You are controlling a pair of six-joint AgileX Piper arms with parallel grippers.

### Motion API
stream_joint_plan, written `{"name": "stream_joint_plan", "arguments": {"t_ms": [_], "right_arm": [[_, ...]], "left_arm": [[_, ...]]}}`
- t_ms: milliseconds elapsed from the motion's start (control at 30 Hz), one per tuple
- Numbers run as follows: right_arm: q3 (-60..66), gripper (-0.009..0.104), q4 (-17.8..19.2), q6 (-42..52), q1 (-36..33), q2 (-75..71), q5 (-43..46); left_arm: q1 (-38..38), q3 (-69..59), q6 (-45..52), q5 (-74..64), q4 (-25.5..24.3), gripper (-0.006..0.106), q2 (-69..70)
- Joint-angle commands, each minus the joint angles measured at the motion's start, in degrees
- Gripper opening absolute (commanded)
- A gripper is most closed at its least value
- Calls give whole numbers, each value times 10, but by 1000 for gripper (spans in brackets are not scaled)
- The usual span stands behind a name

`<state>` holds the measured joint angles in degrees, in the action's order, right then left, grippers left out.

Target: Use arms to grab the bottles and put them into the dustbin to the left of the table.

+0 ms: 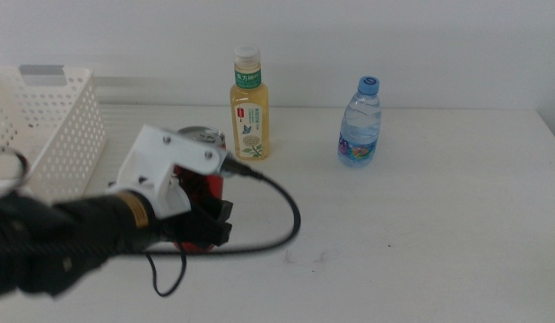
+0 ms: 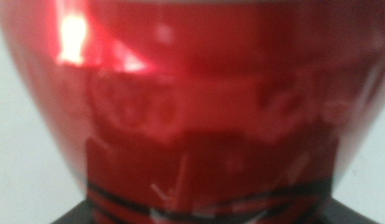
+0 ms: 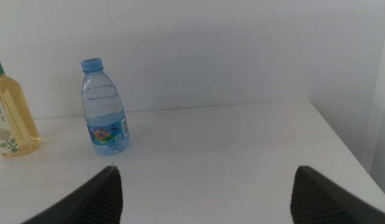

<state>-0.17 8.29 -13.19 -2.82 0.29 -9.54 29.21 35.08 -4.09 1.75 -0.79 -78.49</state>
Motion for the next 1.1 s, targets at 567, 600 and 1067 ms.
{"name": "stream_joint_plan", "arguments": {"t_ms": [567, 600, 1067], "right_arm": [[2, 83, 4, 1, 3, -3, 4], [2, 83, 4, 1, 3, -3, 4], [2, 83, 4, 1, 3, -3, 4]], "left_arm": [[-234, 495, 146, -659, -18, 10, -76], [-263, 528, 154, -685, -14, 10, -98], [-418, 696, 207, -717, 13, 10, -309]]}}
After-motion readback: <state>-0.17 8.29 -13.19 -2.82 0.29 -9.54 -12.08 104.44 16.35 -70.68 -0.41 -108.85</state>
